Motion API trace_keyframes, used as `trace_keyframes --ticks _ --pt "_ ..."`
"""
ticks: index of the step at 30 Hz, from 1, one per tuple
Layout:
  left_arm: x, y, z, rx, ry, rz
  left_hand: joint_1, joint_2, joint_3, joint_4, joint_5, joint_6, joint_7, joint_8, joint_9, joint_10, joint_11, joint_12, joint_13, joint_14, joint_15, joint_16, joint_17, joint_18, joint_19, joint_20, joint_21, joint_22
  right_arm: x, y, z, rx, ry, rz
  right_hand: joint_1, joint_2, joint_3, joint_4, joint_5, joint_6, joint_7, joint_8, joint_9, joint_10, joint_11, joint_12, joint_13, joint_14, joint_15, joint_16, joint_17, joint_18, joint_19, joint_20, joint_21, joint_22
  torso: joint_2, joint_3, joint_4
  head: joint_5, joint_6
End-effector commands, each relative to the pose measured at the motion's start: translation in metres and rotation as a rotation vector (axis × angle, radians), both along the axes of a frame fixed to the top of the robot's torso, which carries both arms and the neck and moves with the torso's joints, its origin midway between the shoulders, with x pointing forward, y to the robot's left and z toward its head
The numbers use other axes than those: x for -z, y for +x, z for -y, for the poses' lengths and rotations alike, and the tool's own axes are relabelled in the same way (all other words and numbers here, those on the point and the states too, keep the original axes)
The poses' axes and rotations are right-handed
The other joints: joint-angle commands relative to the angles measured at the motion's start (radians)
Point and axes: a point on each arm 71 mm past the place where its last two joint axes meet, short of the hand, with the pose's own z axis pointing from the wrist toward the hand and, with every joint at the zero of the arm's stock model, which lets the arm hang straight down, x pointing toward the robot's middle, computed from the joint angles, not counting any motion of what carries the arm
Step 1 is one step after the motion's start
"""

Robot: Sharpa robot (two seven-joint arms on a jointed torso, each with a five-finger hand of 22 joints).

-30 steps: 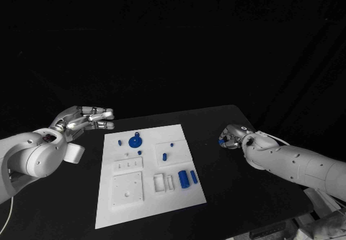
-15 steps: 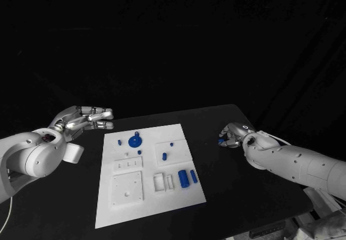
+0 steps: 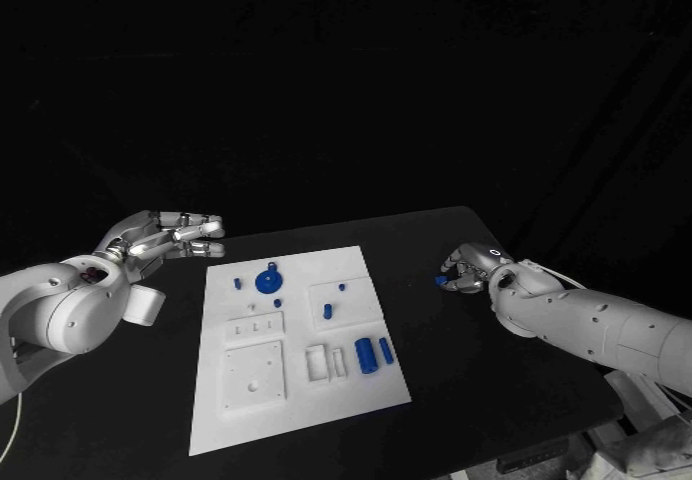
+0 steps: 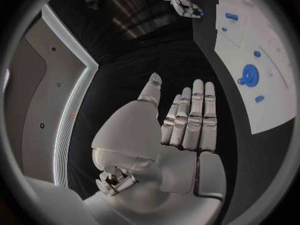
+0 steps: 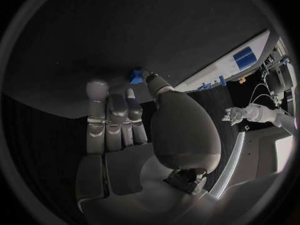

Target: Assemble the parts on the task board

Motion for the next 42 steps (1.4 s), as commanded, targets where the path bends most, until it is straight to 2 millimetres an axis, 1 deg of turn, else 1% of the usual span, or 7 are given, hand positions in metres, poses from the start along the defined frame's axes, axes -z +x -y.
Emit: trace_keyframes --ticks 1,8,9,14,24,36,42 --pt "-0.001 0.0 0.001 0.015 -0.006 -0.001 0.001 -0.009 0.001 0.008 -0.004 -0.004 -0.001 -0.001 -0.002 -0.006 0.0 0.001 0.001 -0.006 0.002 0.003 -0.001 -0.01 -0.003 0.002 0.001 -0.001 0.004 -0.001 0.0 -0.022 0.022 -0.035 0.001 -0.002 0.024 -0.017 0.017 0.009 0.001 -0.004 -0.001 -0.003 0.0 0.003 0.003 -0.003 0.006 0.004 0.002 0.009 0.042 0.006 -0.005 0.005 0.0 -0.0001 0.001 -0.002 -0.001" --pt "0.0 0.0 0.001 0.014 -0.005 -0.002 0.003 -0.01 0.002 0.008 -0.004 -0.004 -0.001 0.0 -0.001 -0.007 0.0 0.001 0.001 -0.007 0.003 0.003 -0.001 -0.009 -0.003 0.002 0.001 -0.001 0.007 -0.002 0.002 -0.035 0.033 -0.072 -0.006 -0.003 0.072 -0.059 0.104 0.013 -0.001 -0.004 -0.002 -0.004 -0.002 0.002 0.004 -0.004 0.003 0.004 0.002 0.007 0.041 0.004 -0.008 0.017 0.0 -0.0004 0.0022 -0.002 -0.001" --pt "0.0 0.0 0.001 0.013 -0.004 -0.003 0.003 -0.01 0.002 0.008 -0.004 -0.004 -0.001 0.0 -0.001 -0.007 0.0 0.001 0.001 -0.007 0.003 0.003 -0.001 -0.009 -0.003 0.002 0.001 -0.001 0.008 -0.003 0.002 -0.037 0.035 -0.077 -0.023 -0.004 0.098 -0.081 0.114 0.013 -0.003 -0.004 -0.002 -0.003 -0.003 0.003 0.005 -0.004 0.001 0.004 0.003 0.005 0.041 0.002 -0.009 0.024 0.0 -0.0006 0.0017 -0.002 -0.001" --pt "0.0 0.0 0.0 0.013 -0.004 -0.003 0.003 -0.01 0.002 0.008 -0.004 -0.004 -0.001 0.0 -0.001 -0.007 0.0 0.001 0.001 -0.007 0.003 0.003 -0.001 -0.009 -0.003 0.002 0.001 -0.001 0.009 -0.003 0.003 -0.039 0.043 -0.084 -0.029 0.004 0.104 -0.096 0.115 0.015 -0.005 -0.004 -0.002 -0.001 -0.004 0.005 0.007 -0.004 0.0 0.004 0.003 0.003 0.042 0.001 -0.011 0.032 0.001 -0.0001 0.0004 0.0 -0.001" --pt "0.0 0.0 0.0 0.012 -0.003 -0.004 0.003 -0.01 0.002 0.008 -0.004 -0.004 -0.001 0.0 -0.001 -0.007 0.0 0.001 0.001 -0.007 0.003 0.003 -0.001 -0.009 -0.003 0.002 0.001 -0.001 0.011 -0.001 0.001 -0.042 0.063 -0.086 -0.036 0.013 0.09 -0.089 0.084 0.016 -0.009 -0.004 -0.002 0.002 -0.007 0.008 0.011 -0.002 -0.002 0.008 0.006 0.001 0.045 0.0 -0.01 0.039 0.001 -0.0005 0.0034 0.002 0.0" --pt "0.001 0.0 0.0 0.016 0.0 -0.006 0.005 -0.009 0.003 0.008 -0.004 -0.006 -0.001 -0.001 -0.001 -0.008 0.0 0.001 0.002 -0.006 0.003 0.003 -0.001 -0.009 -0.003 0.002 0.001 -0.001 0.016 0.0 0.001 -0.034 0.074 -0.1 -0.042 0.019 0.077 -0.063 0.07 0.025 -0.01 -0.004 -0.002 0.002 -0.006 0.007 0.011 -0.002 -0.002 0.008 0.006 0.0 0.045 -0.001 -0.015 0.043 0.001 -0.0005 0.0017 0.006 -0.003" --pt "0.001 0.0 0.0 0.018 0.001 -0.009 0.007 -0.01 0.003 0.007 -0.004 -0.006 -0.001 -0.001 -0.001 -0.008 0.0 0.001 0.001 -0.007 0.003 0.003 -0.001 -0.009 -0.003 0.002 0.001 -0.001 0.017 0.0 0.001 -0.027 0.086 -0.1 -0.039 0.016 0.035 -0.04 0.081 0.018 -0.007 -0.003 -0.001 -0.001 -0.004 0.004 0.009 -0.003 0.001 0.006 0.005 0.004 0.046 0.002 -0.025 0.044 0.001 -0.0005 0.0012 0.006 -0.004"
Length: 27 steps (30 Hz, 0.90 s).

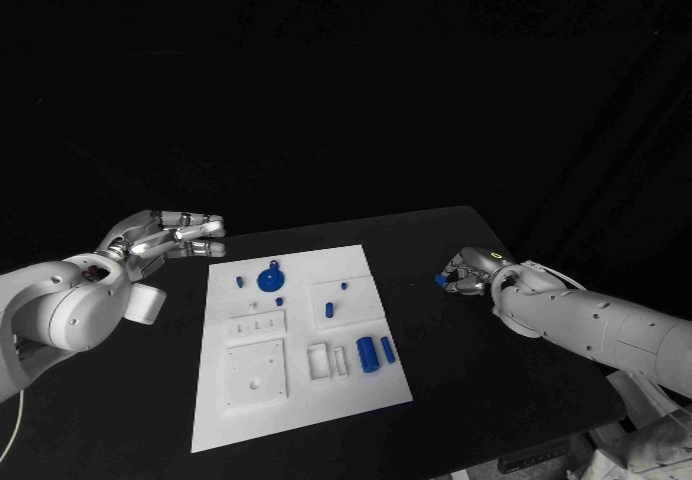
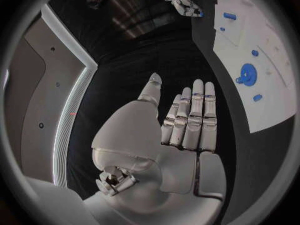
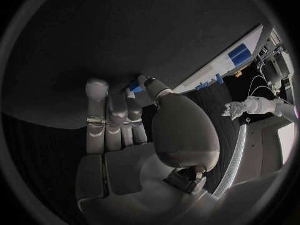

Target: Assemble the parts on the task board

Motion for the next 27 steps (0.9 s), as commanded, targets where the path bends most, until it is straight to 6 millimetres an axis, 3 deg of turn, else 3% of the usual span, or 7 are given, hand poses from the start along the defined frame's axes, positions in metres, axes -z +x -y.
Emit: trace_keyframes --ticks 1,11,21,25,27 --pt "-0.0002 -0.0005 0.0024 0.02 -0.004 0.0 0.003 -0.006 0.0 0.004 -0.004 -0.006 -0.001 -0.001 -0.001 -0.008 0.0 0.001 0.002 -0.007 0.003 0.003 -0.001 -0.009 -0.003 0.002 0.001 -0.001 0.0065 -0.0018 -0.0035 -0.013 0.015 -0.038 -0.001 -0.004 -0.025 0.007 0.011 -0.003 0.005 -0.004 -0.001 -0.001 -0.005 0.0 -0.002 -0.004 0.001 0.001 -0.001 0.009 0.046 0.002 -0.004 0.02 0.0 0.0001 0.0 0.001 -0.001" --pt "0.0001 -0.0006 0.0023 0.02 -0.003 -0.001 0.004 -0.007 0.0 0.003 -0.004 -0.01 0.0 -0.001 -0.002 -0.01 0.001 0.002 0.002 -0.008 0.003 0.002 -0.001 -0.009 -0.004 0.003 0.0 -0.001 0.0067 -0.0017 -0.0041 -0.011 0.026 -0.039 0.017 0.0 -0.13 0.028 0.052 -0.03 0.017 -0.004 -0.001 -0.014 0.004 -0.006 -0.011 -0.01 0.01 -0.003 -0.005 0.022 0.045 0.012 -0.027 0.019 -0.001 -0.0008 0.0001 0.001 -0.003" --pt "0.0001 -0.0007 0.0019 0.019 -0.003 -0.001 0.005 -0.007 0.001 0.002 -0.004 -0.011 0.0 -0.001 -0.002 -0.011 0.001 0.001 0.002 -0.007 0.003 0.003 -0.001 -0.009 -0.004 0.003 0.0 -0.001 0.0069 -0.0016 -0.005 -0.013 0.029 -0.039 0.021 0.002 -0.169 0.034 0.072 -0.034 0.018 -0.004 -0.001 -0.018 0.005 -0.007 -0.015 -0.012 0.011 -0.005 -0.008 0.025 0.045 0.014 -0.034 0.023 -0.001 -0.001 -0.0004 0.002 -0.003" --pt "0.0001 -0.0008 0.0019 0.02 -0.003 -0.001 0.005 -0.007 0.001 0.002 -0.004 -0.011 0.0 -0.001 -0.002 -0.011 0.001 0.001 0.002 -0.007 0.003 0.003 -0.001 -0.009 -0.004 0.003 0.0 -0.001 0.007 -0.0014 -0.0052 -0.01 0.03 -0.038 0.023 0.009 -0.167 0.036 0.067 -0.026 0.016 -0.004 -0.001 -0.017 0.004 -0.005 -0.014 -0.011 0.01 -0.003 -0.007 0.024 0.046 0.013 -0.029 0.025 -0.001 -0.0007 0.0004 0.002 -0.002" --pt "0.0002 -0.0008 0.0018 0.02 -0.003 -0.001 0.005 -0.007 0.001 0.002 -0.004 -0.011 0.0 -0.001 -0.002 -0.011 0.001 0.001 0.002 -0.007 0.003 0.003 -0.001 -0.009 -0.004 0.003 0.0 -0.001 0.007 -0.0012 -0.0053 -0.006 0.03 -0.036 0.026 0.012 -0.126 0.036 0.02 -0.011 0.012 -0.004 -0.001 -0.014 0.001 -0.002 -0.011 -0.01 0.008 -0.001 -0.006 0.022 0.046 0.011 -0.025 0.028 -0.001 -0.0007 0.0007 0.002 -0.002"
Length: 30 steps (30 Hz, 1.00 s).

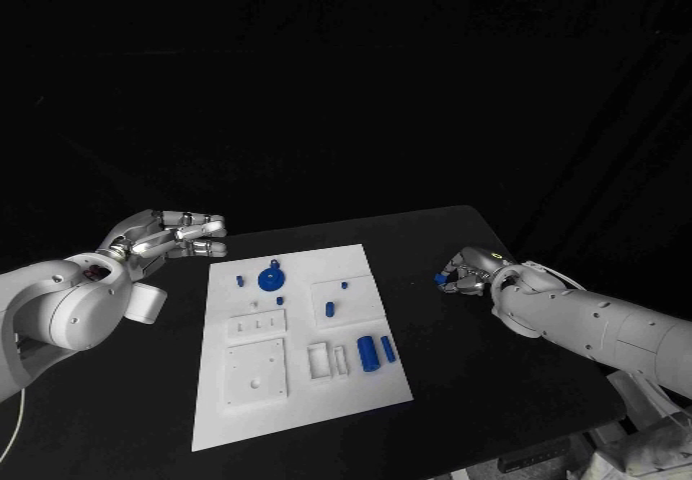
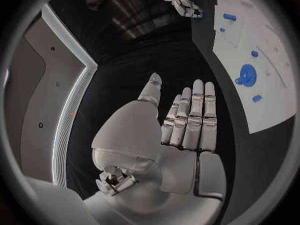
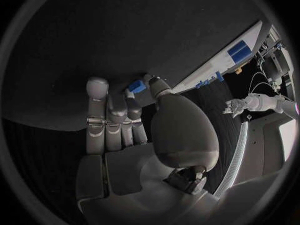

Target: Assemble the parts on the task board

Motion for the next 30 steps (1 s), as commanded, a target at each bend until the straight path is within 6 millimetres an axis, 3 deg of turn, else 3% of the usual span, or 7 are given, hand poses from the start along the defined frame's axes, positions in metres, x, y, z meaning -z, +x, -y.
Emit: trace_keyframes --ticks 1,4,5,14,20,22,30 --pt "-0.0007 -0.0006 0.0019 0.016 -0.004 0.003 0.005 -0.007 0.001 0.002 -0.004 -0.004 0.0 -0.001 -0.002 -0.007 -0.003 0.001 0.001 -0.004 0.0 0.003 -0.001 -0.009 -0.004 0.003 0.0 -0.001 0.0053 -0.0012 -0.004 -0.013 0.003 -0.03 0.002 0.003 0.039 0.003 -0.042 0.021 -0.007 -0.006 0.001 -0.001 -0.006 0.003 0.003 -0.001 0.0 0.001 0.002 0.005 0.047 0.003 0.008 0.029 0.0 0.0003 0.0008 0.0 0.001" --pt "-0.0007 -0.0006 0.0018 0.016 -0.003 0.003 0.006 -0.007 0.001 0.001 -0.003 -0.005 0.0 -0.001 -0.002 -0.008 -0.003 0.001 0.001 -0.004 0.0 0.002 -0.001 -0.009 -0.004 0.003 0.0 -0.001 0.0048 -0.0009 -0.0039 -0.001 0.001 -0.019 0.004 0.015 0.104 0.008 -0.114 0.053 -0.015 -0.006 0.001 0.004 -0.011 0.007 0.006 0.002 -0.005 0.005 0.005 0.0 0.048 -0.001 0.017 0.032 0.001 0.0001 0.0003 0.001 0.001" --pt "-0.0007 -0.0006 0.0018 0.016 -0.003 0.003 0.006 -0.007 0.001 0.001 -0.003 -0.005 0.0 -0.001 -0.002 -0.008 -0.003 0.001 0.001 -0.004 0.0 0.002 -0.001 -0.009 -0.004 0.003 0.0 -0.001 0.0047 -0.0008 -0.0039 0.002 0.0 -0.016 -0.007 0.005 0.139 0.011 -0.128 0.065 -0.018 -0.007 0.001 0.005 -0.014 0.007 0.007 0.003 -0.008 0.005 0.005 -0.002 0.049 -0.003 0.02 0.033 0.001 0.0 0.0001 0.001 0.001" --pt "-0.0005 -0.0006 0.0019 0.017 0.0 0.002 0.013 -0.004 0.004 -0.005 0.001 -0.003 0.0 -0.001 -0.002 -0.007 -0.003 0.001 0.001 -0.004 -0.001 0.002 -0.001 -0.009 -0.004 0.003 0.0 -0.001 0.0038 0.0008 -0.006 0.032 -0.021 0.014 -0.021 0.003 0.184 0.013 -0.147 0.108 -0.033 -0.005 0.002 0.016 -0.021 0.012 0.011 0.007 -0.014 0.008 0.008 -0.015 0.049 -0.011 0.035 0.035 0.0 0.0003 0.0001 0.001 -0.001" --pt "-0.0003 -0.0007 0.0019 0.018 0.002 0.001 0.017 -0.001 0.005 -0.011 0.006 0.0 0.0 -0.001 -0.001 -0.007 -0.003 0.001 0.001 -0.004 -0.001 0.002 -0.001 -0.009 -0.004 0.002 0.0 -0.001 0.0039 0.002 -0.0077 0.052 -0.035 0.029 -0.019 0.006 0.214 0.01 -0.19 0.133 -0.04 -0.005 0.003 0.022 -0.025 0.013 0.014 0.01 -0.018 0.009 0.01 -0.021 0.05 -0.016 0.043 0.033 0.0 0.0006 0.0006 0.001 -0.001" --pt "-0.0003 -0.0007 0.0019 0.018 0.002 0.0 0.017 -0.001 0.005 -0.011 0.006 0.0 0.0 -0.001 -0.001 -0.007 -0.003 0.001 0.001 -0.004 -0.001 0.002 -0.001 -0.009 -0.004 0.002 0.0 -0.001 0.0036 0.0023 -0.008 0.06 -0.042 0.037 -0.015 0.008 0.237 0.006 -0.222 0.14 -0.041 -0.005 0.003 0.023 -0.026 0.013 0.016 0.011 -0.019 0.01 0.011 -0.023 0.05 -0.018 0.048 0.032 0.0 0.0003 0.0007 0.002 -0.001" --pt "-0.0001 -0.0009 0.0021 0.02 0.005 -0.001 0.022 0.003 0.007 -0.019 0.01 0.001 -0.001 -0.001 -0.001 -0.006 -0.003 0.001 0.001 -0.004 -0.001 0.002 -0.001 -0.01 -0.005 0.002 0.001 -0.001 0.0017 0.0029 -0.0096 0.072 -0.059 0.065 -0.015 0.01 0.266 -0.008 -0.236 0.178 -0.052 -0.005 0.005 0.038 -0.033 0.019 0.026 0.02 -0.026 0.018 0.02 -0.03 0.052 -0.025 0.077 0.034 0.0 -0.0006 -0.0009 0.004 0.001"
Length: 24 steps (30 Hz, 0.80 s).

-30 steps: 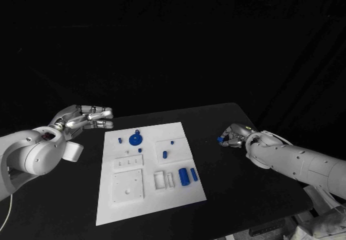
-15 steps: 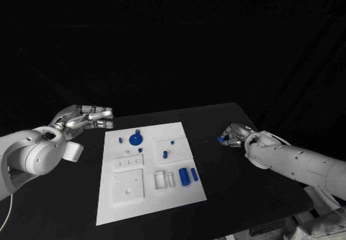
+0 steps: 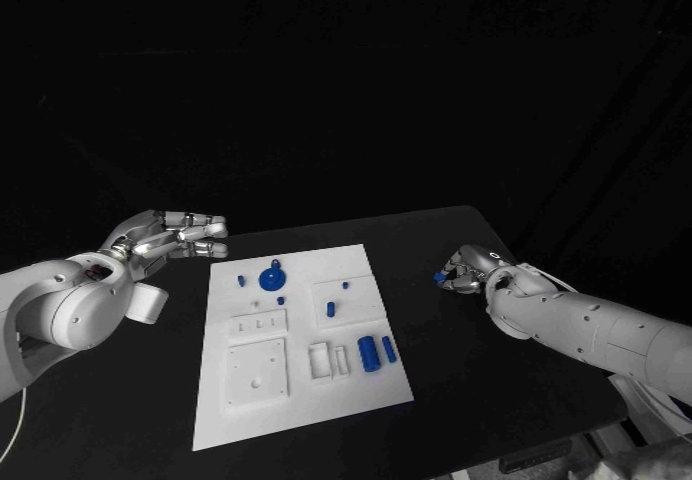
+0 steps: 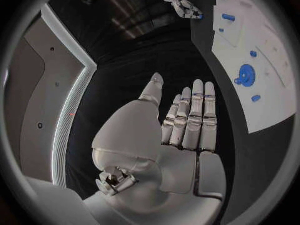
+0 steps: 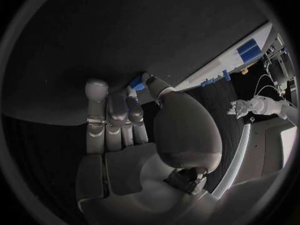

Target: Assemble the parts on the task board

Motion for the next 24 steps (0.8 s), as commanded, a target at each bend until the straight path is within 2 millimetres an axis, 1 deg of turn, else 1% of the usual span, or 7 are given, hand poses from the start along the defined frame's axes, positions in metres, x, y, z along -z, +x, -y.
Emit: trace_keyframes --ticks 1,7,12,14,17,22,24 --pt "-0.001 -0.001 0.002 0.017 -0.001 0.002 0.008 -0.001 -0.001 -0.007 0.005 0.002 -0.001 -0.001 -0.001 -0.002 0.0 0.001 0.001 -0.004 -0.001 0.001 -0.001 -0.01 -0.005 0.002 0.001 -0.001 0.001 -0.001 0.0 0.015 -0.037 0.014 0.002 0.014 0.006 -0.004 -0.003 0.015 -0.001 0.003 0.003 0.007 -0.002 0.006 0.003 0.002 -0.008 0.007 0.003 -0.014 0.052 -0.01 0.011 0.034 -0.001 -0.0012 -0.001 0.0 0.002" --pt "0.0 -0.001 0.002 0.017 0.0 0.001 0.009 0.002 -0.002 -0.012 0.005 0.003 -0.001 0.0 -0.001 -0.001 0.0 0.001 0.001 -0.004 -0.001 0.001 -0.001 -0.01 -0.006 0.002 0.001 -0.001 -0.003 -0.002 -0.001 0.011 -0.051 0.036 0.004 0.009 0.002 -0.007 0.005 0.023 -0.004 0.004 0.004 0.014 -0.005 0.01 0.01 0.006 -0.01 0.013 0.009 -0.016 0.053 -0.012 0.026 0.035 -0.001 -0.001 -0.0006 0.0 0.003" --pt "0.0 -0.001 0.002 0.019 0.005 0.0 0.009 0.005 -0.003 -0.016 0.006 0.009 -0.002 0.0 -0.001 0.002 -0.001 0.001 0.001 -0.002 -0.002 0.002 -0.001 -0.011 -0.007 0.001 0.001 -0.001 -0.01 -0.003 -0.007 -0.009 -0.047 0.057 0.002 0.005 -0.007 -0.003 0.024 0.024 -0.004 0.004 0.004 0.016 -0.006 0.007 0.011 0.007 -0.011 0.012 0.012 -0.016 0.053 -0.013 0.031 0.032 -0.003 -0.0025 -0.0017 0.0 0.005" --pt "0.0 -0.001 0.003 0.024 0.009 -0.002 0.006 0.011 -0.004 -0.016 0.006 0.048 -0.007 0.001 0.001 0.018 -0.006 0.001 0.001 0.005 -0.006 0.006 -0.001 -0.012 -0.004 -0.002 0.004 0.0 -0.016 -0.003 -0.012 -0.025 -0.035 0.071 0.002 0.003 -0.013 -0.001 0.027 0.024 -0.005 0.004 0.004 0.017 -0.006 0.006 0.012 0.008 -0.011 0.012 0.013 -0.016 0.053 -0.013 0.035 0.031 -0.003 -0.0023 -0.0023 0.002 0.007" --pt "0.0 -0.002 0.004 0.031 0.011 -0.006 0.006 0.019 -0.005 -0.016 0.006 0.086 -0.014 0.003 0.002 0.043 -0.015 0.002 0.001 0.017 -0.013 0.015 0.0 -0.015 -0.001 -0.007 0.006 0.001 -0.025 -0.003 -0.022 -0.049 -0.014 0.087 -0.003 0.004 -0.028 0.016 -0.003 0.024 -0.007 0.004 0.004 0.02 -0.007 0.006 0.014 0.01 -0.012 0.013 0.016 -0.016 0.053 -0.014 0.041 0.03 -0.005 -0.0033 -0.0039 0.008 0.009" --pt "0.001 -0.002 0.007 0.04 0.014 -0.016 0.005 0.036 -0.011 -0.015 0.006 0.133 -0.03 0.002 0.001 0.102 -0.036 0.0 0.0 0.055 -0.034 0.052 0.002 -0.024 0.026 -0.03 0.026 0.008 -0.045 -0.002 -0.046 -0.105 0.025 0.115 0.009 0.0 -0.041 0.033 0.0 0.023 -0.007 0.004 0.004 0.021 -0.007 0.003 0.017 0.012 -0.012 0.011 0.02 -0.017 0.052 -0.014 0.049 0.027 -0.008 -0.0065 -0.0032 0.017 0.013" --pt "0.001 -0.003 0.009 0.042 0.016 -0.021 0.007 0.043 -0.013 -0.015 0.007 0.146 -0.035 0.002 0.001 0.121 -0.043 0.0 0.0 0.069 -0.042 0.066 0.003 -0.026 0.038 -0.038 0.037 0.012 -0.053 -0.002 -0.056 -0.131 0.039 0.125 0.008 -0.001 -0.042 0.035 0.001 0.023 -0.007 0.004 0.004 0.02 -0.007 0.002 0.017 0.011 -0.012 0.011 0.02 -0.017 0.052 -0.014 0.05 0.027 -0.009 -0.0069 -0.0022 0.019 0.015"
